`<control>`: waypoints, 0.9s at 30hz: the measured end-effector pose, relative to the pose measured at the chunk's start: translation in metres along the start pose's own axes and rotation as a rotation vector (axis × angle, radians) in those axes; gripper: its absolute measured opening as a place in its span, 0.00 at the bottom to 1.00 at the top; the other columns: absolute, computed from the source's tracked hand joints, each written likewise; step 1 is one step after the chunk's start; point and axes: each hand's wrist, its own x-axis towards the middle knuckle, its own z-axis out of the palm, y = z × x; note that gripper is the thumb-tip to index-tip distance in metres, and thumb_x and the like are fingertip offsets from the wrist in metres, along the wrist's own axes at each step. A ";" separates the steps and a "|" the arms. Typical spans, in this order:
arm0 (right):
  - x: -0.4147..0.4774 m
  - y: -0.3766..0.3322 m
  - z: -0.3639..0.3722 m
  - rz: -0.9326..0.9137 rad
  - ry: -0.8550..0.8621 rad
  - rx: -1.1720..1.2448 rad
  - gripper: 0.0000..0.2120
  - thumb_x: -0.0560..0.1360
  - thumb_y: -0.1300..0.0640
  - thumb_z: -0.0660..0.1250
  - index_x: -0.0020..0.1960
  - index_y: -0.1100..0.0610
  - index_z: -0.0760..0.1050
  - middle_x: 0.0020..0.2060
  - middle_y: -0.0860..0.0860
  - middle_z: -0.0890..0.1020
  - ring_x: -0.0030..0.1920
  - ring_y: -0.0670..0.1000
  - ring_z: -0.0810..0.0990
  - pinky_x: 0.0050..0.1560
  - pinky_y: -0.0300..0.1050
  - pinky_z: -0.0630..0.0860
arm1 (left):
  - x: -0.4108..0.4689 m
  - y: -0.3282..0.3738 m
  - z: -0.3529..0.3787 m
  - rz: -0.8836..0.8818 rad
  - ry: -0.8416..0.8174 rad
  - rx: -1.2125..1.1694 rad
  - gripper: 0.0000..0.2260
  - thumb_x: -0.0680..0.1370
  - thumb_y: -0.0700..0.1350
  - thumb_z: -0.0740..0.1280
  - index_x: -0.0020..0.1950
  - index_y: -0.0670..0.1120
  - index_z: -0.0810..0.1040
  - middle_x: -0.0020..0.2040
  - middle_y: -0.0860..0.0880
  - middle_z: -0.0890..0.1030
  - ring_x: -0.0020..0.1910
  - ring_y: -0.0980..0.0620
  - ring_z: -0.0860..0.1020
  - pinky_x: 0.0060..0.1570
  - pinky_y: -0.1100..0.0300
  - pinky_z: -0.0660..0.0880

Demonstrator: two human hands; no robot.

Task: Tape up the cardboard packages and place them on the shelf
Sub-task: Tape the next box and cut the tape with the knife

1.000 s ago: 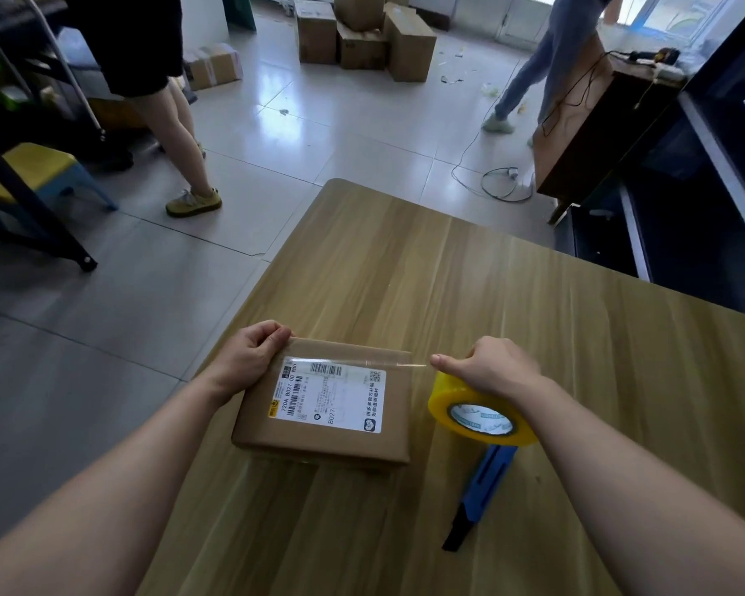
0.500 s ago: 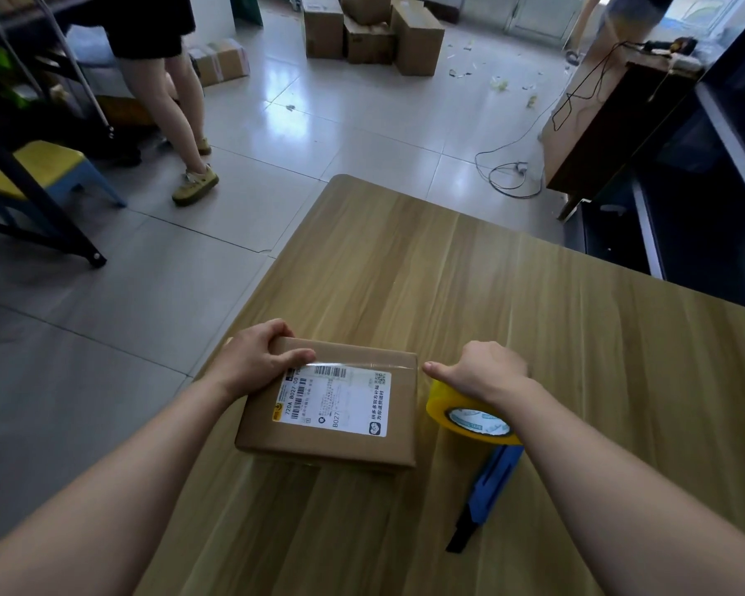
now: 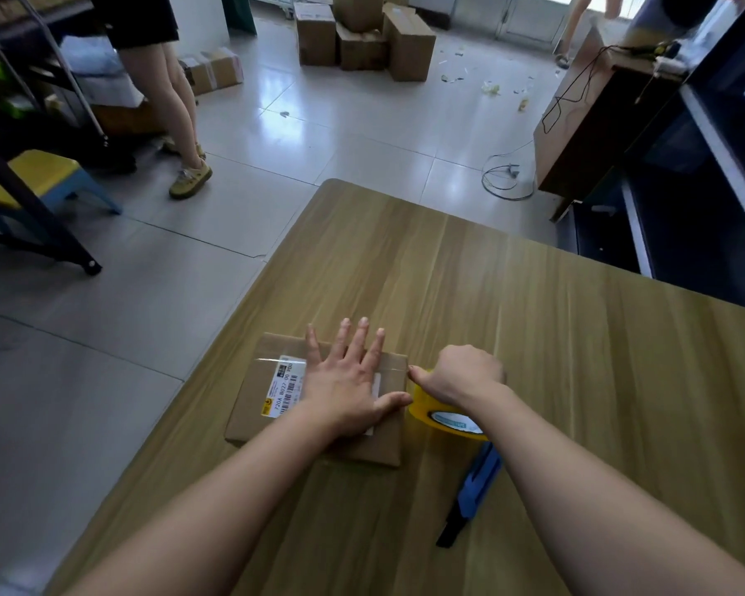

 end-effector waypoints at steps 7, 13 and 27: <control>-0.003 0.011 0.000 0.008 -0.023 0.090 0.34 0.73 0.27 0.56 0.58 0.56 0.77 0.53 0.52 0.81 0.53 0.55 0.80 0.46 0.46 0.74 | 0.000 0.021 -0.007 0.096 -0.071 -0.023 0.53 0.65 0.80 0.52 0.78 0.51 0.36 0.80 0.48 0.43 0.78 0.48 0.38 0.66 0.30 0.32; -0.006 0.038 -0.008 0.004 -0.054 0.268 0.40 0.69 0.22 0.56 0.59 0.56 0.78 0.54 0.53 0.82 0.53 0.56 0.79 0.52 0.50 0.78 | -0.002 0.026 -0.009 0.067 0.015 -0.092 0.45 0.64 0.65 0.69 0.75 0.53 0.54 0.68 0.48 0.64 0.73 0.47 0.57 0.71 0.35 0.36; -0.050 0.044 -0.149 -0.225 0.133 0.296 0.29 0.69 0.29 0.66 0.51 0.54 0.78 0.45 0.50 0.81 0.45 0.52 0.80 0.48 0.47 0.81 | -0.012 0.006 -0.068 0.174 0.085 -1.274 0.33 0.56 0.54 0.76 0.60 0.62 0.72 0.61 0.48 0.72 0.60 0.44 0.73 0.56 0.42 0.77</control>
